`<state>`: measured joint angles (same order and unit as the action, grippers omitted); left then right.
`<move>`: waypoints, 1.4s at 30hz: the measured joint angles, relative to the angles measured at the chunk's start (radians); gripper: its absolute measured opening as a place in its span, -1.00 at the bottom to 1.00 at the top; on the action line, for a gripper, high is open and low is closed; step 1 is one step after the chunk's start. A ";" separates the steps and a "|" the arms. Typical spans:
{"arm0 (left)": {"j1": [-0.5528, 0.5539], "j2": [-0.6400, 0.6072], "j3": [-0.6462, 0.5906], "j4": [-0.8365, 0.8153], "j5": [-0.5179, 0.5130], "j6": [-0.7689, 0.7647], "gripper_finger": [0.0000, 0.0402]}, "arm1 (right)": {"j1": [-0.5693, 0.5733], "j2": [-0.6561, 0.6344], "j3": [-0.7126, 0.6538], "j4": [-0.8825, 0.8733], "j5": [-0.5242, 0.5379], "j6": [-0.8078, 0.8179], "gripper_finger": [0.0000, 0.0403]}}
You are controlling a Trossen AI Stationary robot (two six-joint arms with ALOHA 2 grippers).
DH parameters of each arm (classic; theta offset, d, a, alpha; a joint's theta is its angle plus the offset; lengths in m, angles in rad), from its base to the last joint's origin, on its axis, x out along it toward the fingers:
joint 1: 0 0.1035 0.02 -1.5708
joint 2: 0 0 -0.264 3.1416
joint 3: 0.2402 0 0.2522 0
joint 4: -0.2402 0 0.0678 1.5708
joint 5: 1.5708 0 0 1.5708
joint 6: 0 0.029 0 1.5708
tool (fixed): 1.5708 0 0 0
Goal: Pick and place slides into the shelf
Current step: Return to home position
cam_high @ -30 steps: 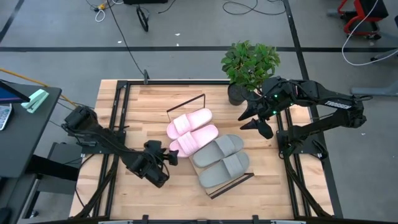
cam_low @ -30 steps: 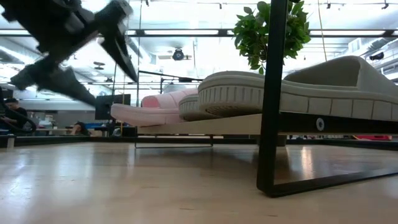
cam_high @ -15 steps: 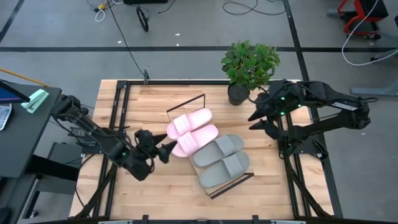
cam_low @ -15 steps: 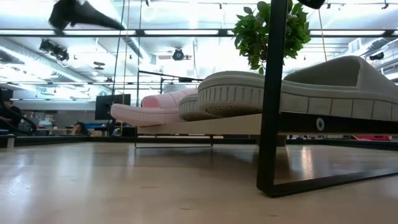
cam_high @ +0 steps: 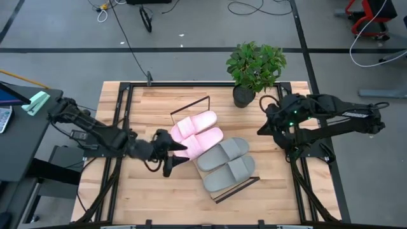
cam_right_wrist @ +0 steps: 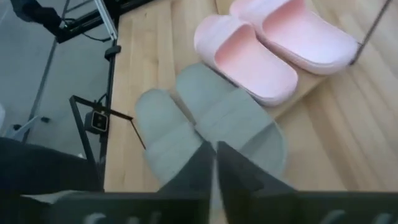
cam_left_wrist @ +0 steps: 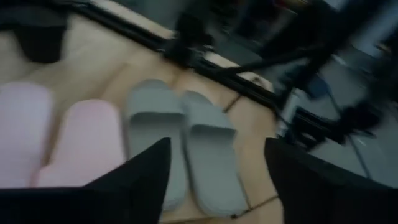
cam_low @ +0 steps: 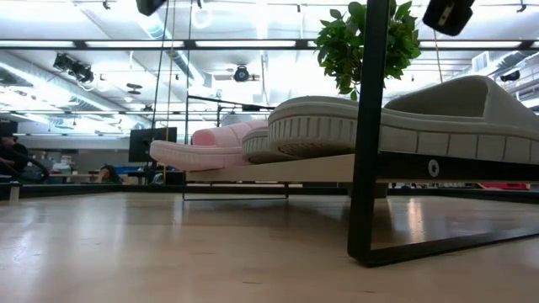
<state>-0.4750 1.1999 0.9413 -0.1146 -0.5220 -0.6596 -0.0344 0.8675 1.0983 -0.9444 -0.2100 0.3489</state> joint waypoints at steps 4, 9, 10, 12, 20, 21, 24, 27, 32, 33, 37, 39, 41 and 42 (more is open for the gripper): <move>0.080 0.000 0.000 0.034 0.188 0.106 -0.08 | 0.052 0.008 -0.041 0.109 0.041 0.026 -0.94; 0.152 -0.018 0.000 0.036 0.289 0.235 -0.68 | 0.118 0.015 -0.040 0.158 0.137 0.029 -0.98; 0.167 -0.024 0.000 0.041 0.303 0.259 -0.81 | 0.133 0.015 -0.036 0.158 0.157 0.029 -0.98; 0.192 -0.041 0.000 0.034 0.328 0.293 -0.94 | 0.164 0.015 -0.033 0.163 0.191 0.030 -0.98; 0.290 -0.177 0.000 -0.004 0.344 0.489 -0.97 | 0.234 0.008 -0.033 0.156 0.322 0.133 -0.99; 0.305 -0.199 0.000 -0.025 0.345 0.500 -0.97 | 0.234 0.008 -0.033 0.156 0.325 0.146 -0.99; 0.353 -0.262 -0.026 -0.015 0.351 0.562 -0.95 | 0.234 0.012 -0.032 0.156 0.326 0.181 -0.99; 0.421 -0.345 -0.143 0.128 0.425 0.562 -0.97 | 0.234 0.016 -0.032 0.161 0.331 0.202 -0.99; 0.477 -0.497 -0.352 0.290 0.453 0.444 -0.97 | 0.234 0.027 -0.032 0.172 0.333 0.236 -1.00; 0.476 -0.526 -0.384 0.312 0.454 0.434 -0.98 | 0.234 0.030 -0.032 0.178 0.333 0.236 -1.00; 0.471 -0.639 -0.478 0.338 0.447 0.401 -0.98 | 0.234 0.047 -0.031 0.179 0.333 0.258 -1.00; 0.471 -0.691 -0.511 0.334 0.441 0.382 -0.98 | 0.234 0.059 -0.031 0.179 0.333 0.262 -1.00; 0.471 -0.740 -0.539 0.334 0.434 0.378 -0.98 | 0.234 0.072 -0.031 0.179 0.332 0.271 -1.00; 0.471 -0.763 -0.549 0.334 0.425 0.379 -0.98 | 0.234 0.077 -0.031 0.180 0.331 0.278 -1.00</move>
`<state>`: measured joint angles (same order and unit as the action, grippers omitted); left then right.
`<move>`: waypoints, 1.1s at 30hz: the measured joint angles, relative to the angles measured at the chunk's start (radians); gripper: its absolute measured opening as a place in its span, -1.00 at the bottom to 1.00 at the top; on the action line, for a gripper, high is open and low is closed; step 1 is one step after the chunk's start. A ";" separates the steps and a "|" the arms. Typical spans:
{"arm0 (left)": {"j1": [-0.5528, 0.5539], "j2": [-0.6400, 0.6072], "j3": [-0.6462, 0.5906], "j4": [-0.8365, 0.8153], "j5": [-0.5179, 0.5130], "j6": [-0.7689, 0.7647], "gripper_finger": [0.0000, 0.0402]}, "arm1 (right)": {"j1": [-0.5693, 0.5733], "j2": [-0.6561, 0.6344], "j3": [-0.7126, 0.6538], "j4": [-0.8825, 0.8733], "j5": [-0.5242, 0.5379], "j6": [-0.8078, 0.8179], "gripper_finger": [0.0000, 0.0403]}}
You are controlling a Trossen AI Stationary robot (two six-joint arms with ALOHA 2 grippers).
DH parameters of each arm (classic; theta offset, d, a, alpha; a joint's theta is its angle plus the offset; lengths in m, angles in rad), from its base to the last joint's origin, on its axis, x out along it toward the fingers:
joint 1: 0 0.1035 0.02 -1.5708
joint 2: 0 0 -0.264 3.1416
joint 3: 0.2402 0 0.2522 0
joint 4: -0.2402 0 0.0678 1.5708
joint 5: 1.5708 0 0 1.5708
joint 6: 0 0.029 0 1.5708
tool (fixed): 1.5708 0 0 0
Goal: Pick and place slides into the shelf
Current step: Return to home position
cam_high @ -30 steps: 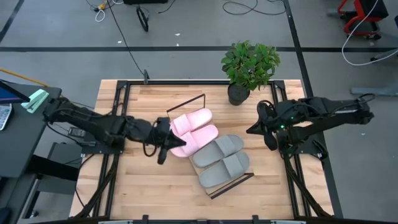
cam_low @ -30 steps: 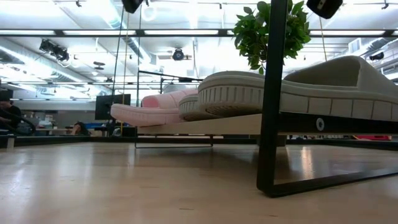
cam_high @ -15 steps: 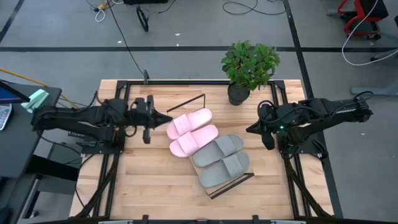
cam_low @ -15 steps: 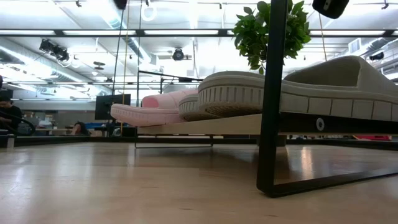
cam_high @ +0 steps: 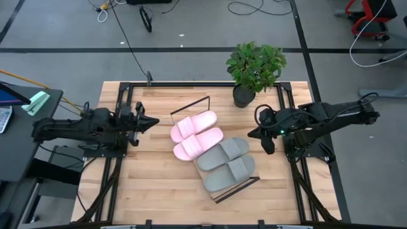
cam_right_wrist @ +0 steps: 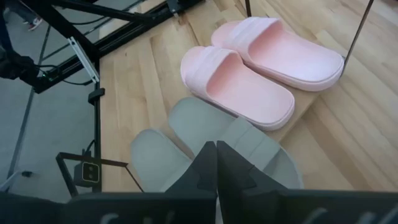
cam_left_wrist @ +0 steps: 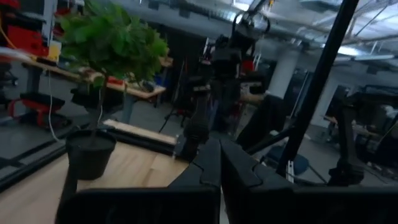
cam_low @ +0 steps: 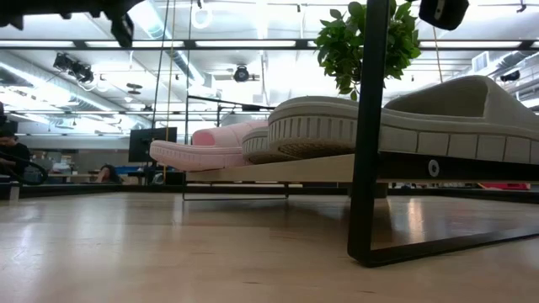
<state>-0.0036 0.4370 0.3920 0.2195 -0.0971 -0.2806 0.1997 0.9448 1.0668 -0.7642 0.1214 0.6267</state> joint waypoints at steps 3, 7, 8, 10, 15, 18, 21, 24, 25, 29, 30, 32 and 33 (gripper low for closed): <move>0.000 -0.060 -0.029 -0.003 -0.013 0.021 -0.99 | 0.000 0.013 0.000 0.007 -0.001 0.002 -1.00; 0.000 -0.130 -0.061 -0.008 -0.030 0.025 -0.99 | -0.001 0.024 0.000 0.012 -0.001 0.024 -1.00; -0.001 -0.143 -0.071 -0.008 -0.031 0.019 -0.99 | -0.001 0.027 0.000 0.013 -0.001 0.028 -1.00; -0.003 -0.171 -0.094 -0.006 -0.034 -0.002 -0.99 | -0.001 0.028 0.000 0.017 -0.001 0.029 -1.00; -0.038 -0.207 -0.159 -0.003 -0.088 -0.024 -1.00 | -0.001 0.030 0.000 0.023 -0.002 0.053 -1.00; -0.068 -0.225 -0.192 0.021 -0.133 -0.022 -1.00 | -0.001 0.030 0.000 0.024 -0.003 0.066 -1.00; -0.095 -0.250 -0.220 0.064 -0.155 0.000 -1.00 | -0.001 0.030 0.000 0.024 -0.003 0.079 -1.00; -0.115 -0.286 -0.242 0.067 -0.188 0.028 -1.00 | -0.001 0.030 0.000 0.024 -0.003 0.086 -1.00; -0.118 -0.298 -0.245 0.066 -0.193 0.037 -1.00 | -0.001 0.030 0.000 0.025 -0.003 0.090 -1.00; -0.119 -0.350 -0.249 0.066 -0.199 0.085 -1.00 | -0.001 0.030 0.000 0.024 -0.003 0.101 -1.00; -0.119 -0.362 -0.249 0.064 -0.199 0.102 -1.00 | -0.001 0.030 0.000 0.024 -0.003 0.103 -1.00; -0.119 -0.387 -0.249 0.044 -0.199 0.129 -1.00 | -0.001 0.030 0.000 0.024 -0.003 0.105 -1.00; -0.119 -0.400 -0.249 0.035 -0.199 0.136 -1.00 | -0.001 0.030 0.000 0.024 -0.003 0.107 -1.00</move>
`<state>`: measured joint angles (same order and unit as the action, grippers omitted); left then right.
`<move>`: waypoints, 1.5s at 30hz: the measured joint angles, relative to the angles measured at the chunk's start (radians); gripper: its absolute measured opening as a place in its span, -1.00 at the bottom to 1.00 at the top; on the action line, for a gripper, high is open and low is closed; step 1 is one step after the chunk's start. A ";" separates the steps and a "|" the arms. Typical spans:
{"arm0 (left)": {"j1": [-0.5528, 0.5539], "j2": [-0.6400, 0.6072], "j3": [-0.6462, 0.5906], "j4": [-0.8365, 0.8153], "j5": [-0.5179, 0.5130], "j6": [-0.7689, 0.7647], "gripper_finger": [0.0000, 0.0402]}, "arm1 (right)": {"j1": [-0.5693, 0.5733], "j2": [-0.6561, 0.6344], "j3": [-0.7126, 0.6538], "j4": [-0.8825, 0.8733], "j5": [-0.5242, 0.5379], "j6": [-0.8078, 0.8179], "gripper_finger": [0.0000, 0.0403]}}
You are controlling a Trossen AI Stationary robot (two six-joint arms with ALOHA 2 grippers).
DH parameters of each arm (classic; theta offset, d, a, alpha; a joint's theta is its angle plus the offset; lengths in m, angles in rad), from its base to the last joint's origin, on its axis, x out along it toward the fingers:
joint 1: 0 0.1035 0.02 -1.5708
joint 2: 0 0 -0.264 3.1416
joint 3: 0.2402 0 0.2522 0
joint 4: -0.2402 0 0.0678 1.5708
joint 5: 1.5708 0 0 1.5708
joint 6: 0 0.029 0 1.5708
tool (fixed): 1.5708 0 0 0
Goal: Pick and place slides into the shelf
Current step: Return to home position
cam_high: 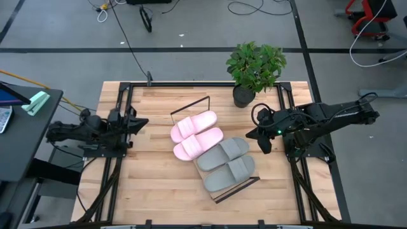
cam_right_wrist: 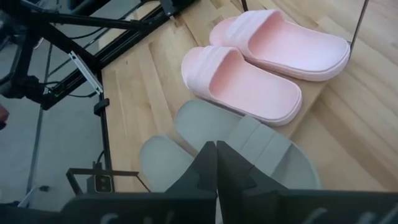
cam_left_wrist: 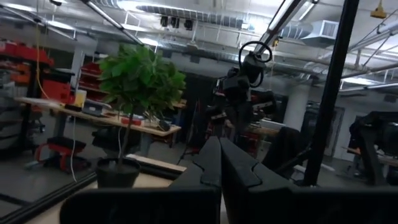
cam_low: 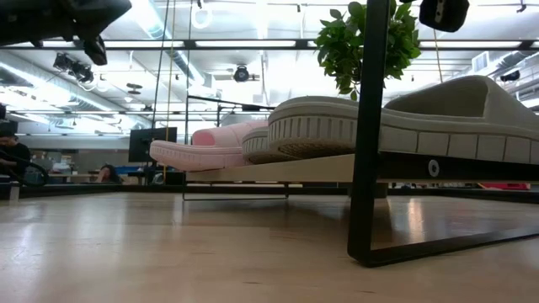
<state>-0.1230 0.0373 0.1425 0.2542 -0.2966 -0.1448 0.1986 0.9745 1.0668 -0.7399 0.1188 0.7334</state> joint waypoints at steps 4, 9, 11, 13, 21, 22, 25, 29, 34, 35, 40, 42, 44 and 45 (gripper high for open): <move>0.001 -0.037 -0.007 -0.036 -0.024 0.009 -1.00 | 0.000 0.000 0.000 0.000 0.001 0.019 -1.00; 0.002 -0.033 -0.056 0.042 -0.024 0.020 -1.00 | 0.000 0.001 0.000 0.000 0.002 0.034 -1.00; 0.002 -0.033 -0.090 0.108 -0.023 0.023 -1.00 | 0.000 0.001 0.000 0.000 0.002 0.039 -1.00; 0.002 -0.033 -0.115 0.168 -0.023 0.029 -1.00 | 0.000 0.001 0.000 0.000 0.003 0.050 -1.00; 0.002 -0.033 -0.134 0.191 -0.021 0.073 -1.00 | 0.000 0.001 0.000 -0.004 0.003 0.081 -1.00; 0.002 -0.033 -0.134 0.184 -0.021 0.076 -1.00 | 0.000 0.001 0.000 -0.005 0.003 0.081 -1.00; 0.002 -0.032 -0.134 0.133 -0.020 0.077 -1.00 | 0.000 0.001 0.000 -0.006 0.002 0.084 -1.00; 0.002 -0.031 -0.134 0.025 0.024 0.056 -1.00 | 0.000 0.001 0.000 -0.008 0.001 0.084 -1.00; 0.002 -0.032 -0.134 -0.078 0.060 0.029 -0.99 | 0.000 0.001 0.000 -0.013 -0.006 0.085 -1.00; 0.002 -0.032 -0.134 -0.095 0.071 0.024 -0.99 | 0.000 0.002 0.000 -0.013 -0.007 0.085 -1.00; 0.002 -0.032 -0.134 -0.186 0.122 -0.002 -0.99 | 0.000 0.001 0.000 -0.014 -0.008 0.076 -1.00; 0.002 -0.032 -0.134 -0.200 0.144 -0.016 -0.99 | 0.000 0.001 0.000 -0.015 -0.008 0.062 -1.00; 0.002 -0.032 -0.134 -0.210 0.162 -0.019 -0.98 | 0.000 0.001 0.000 -0.015 -0.008 0.053 -1.00; 0.002 -0.031 -0.134 -0.211 0.167 -0.019 -0.97 | 0.000 0.001 0.000 -0.015 -0.008 0.052 -1.00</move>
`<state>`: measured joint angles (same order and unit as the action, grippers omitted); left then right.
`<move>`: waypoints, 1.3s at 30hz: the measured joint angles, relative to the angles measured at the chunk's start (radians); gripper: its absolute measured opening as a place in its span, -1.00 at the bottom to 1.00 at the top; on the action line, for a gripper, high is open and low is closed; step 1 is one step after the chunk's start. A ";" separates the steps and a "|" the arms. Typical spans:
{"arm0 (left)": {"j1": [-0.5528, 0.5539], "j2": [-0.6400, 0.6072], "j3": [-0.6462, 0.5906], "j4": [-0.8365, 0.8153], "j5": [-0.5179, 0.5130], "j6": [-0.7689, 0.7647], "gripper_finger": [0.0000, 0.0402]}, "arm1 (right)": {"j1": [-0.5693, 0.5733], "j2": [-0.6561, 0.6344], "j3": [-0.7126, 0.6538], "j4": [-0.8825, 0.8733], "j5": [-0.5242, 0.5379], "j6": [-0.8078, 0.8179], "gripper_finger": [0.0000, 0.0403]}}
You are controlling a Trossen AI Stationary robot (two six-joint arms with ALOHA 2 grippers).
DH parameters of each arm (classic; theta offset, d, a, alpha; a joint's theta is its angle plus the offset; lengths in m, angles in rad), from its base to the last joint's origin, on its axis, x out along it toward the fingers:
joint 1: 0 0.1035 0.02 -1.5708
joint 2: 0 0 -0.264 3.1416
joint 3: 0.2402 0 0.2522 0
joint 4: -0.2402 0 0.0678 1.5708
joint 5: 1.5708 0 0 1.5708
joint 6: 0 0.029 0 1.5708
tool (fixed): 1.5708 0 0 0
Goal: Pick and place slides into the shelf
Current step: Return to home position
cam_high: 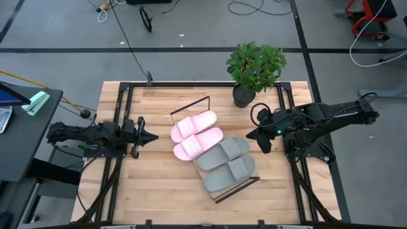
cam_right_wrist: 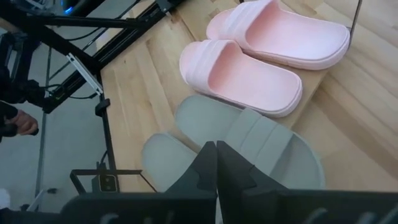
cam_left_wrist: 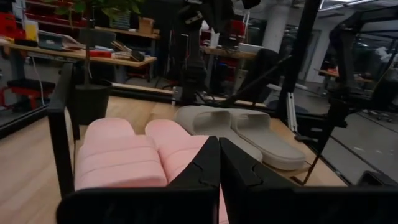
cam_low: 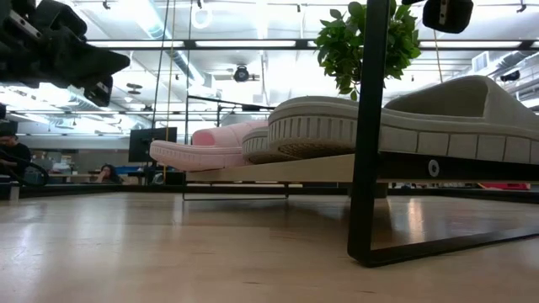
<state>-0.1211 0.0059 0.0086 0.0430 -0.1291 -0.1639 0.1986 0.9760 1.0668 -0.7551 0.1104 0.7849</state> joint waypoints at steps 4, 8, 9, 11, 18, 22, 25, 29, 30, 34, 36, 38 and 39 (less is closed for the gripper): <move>0.000 0.000 0.000 -0.007 0.003 0.018 -0.99 | 0.000 0.000 0.000 -0.014 0.000 -0.001 -1.00; 0.000 0.000 0.000 -0.010 0.003 0.038 -0.95 | 0.000 0.000 0.000 -0.016 0.001 -0.001 -1.00; 0.000 0.000 0.000 -0.010 0.002 0.039 -0.92 | 0.000 0.000 0.000 -0.017 0.005 -0.002 -1.00; 0.000 0.000 0.000 -0.009 0.003 0.038 -0.86 | 0.000 -0.003 0.000 -0.037 0.016 -0.002 -1.00; 0.000 0.000 -0.001 0.007 0.002 0.044 -0.71 | 0.001 -0.081 -0.048 -0.076 0.080 0.000 -1.00; 0.000 0.000 -0.001 0.008 0.002 0.045 -0.67 | 0.001 -0.177 -0.192 0.052 0.097 0.009 -1.00; 0.000 0.000 -0.001 0.009 0.002 0.045 -0.65 | 0.001 -0.248 -0.340 0.239 0.098 0.016 -1.00; 0.000 0.000 -0.002 0.010 0.002 0.045 -0.66 | 0.001 -0.318 -0.509 0.434 0.096 0.014 -1.00; 0.000 0.000 -0.002 0.010 0.002 0.045 -0.67 | 0.001 -0.334 -0.546 0.471 0.095 0.005 -1.00; 0.000 0.000 -0.002 0.011 0.002 0.045 -0.70 | 0.000 -0.397 -0.677 0.608 0.077 -0.036 -1.00; 0.000 0.000 -0.002 0.012 0.002 0.045 -0.72 | -0.001 -0.433 -0.736 0.669 0.059 -0.050 -1.00; 0.000 0.000 -0.002 0.012 0.002 0.045 -0.73 | -0.001 -0.473 -0.790 0.709 0.042 -0.056 -1.00; 0.000 0.000 -0.002 0.013 0.002 0.045 -0.73 | -0.001 -0.496 -0.813 0.725 0.035 -0.061 -1.00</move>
<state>-0.1211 0.0063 0.0071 0.0555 -0.1272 -0.1192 0.1978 0.4804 0.2538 -0.0305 0.1450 0.7234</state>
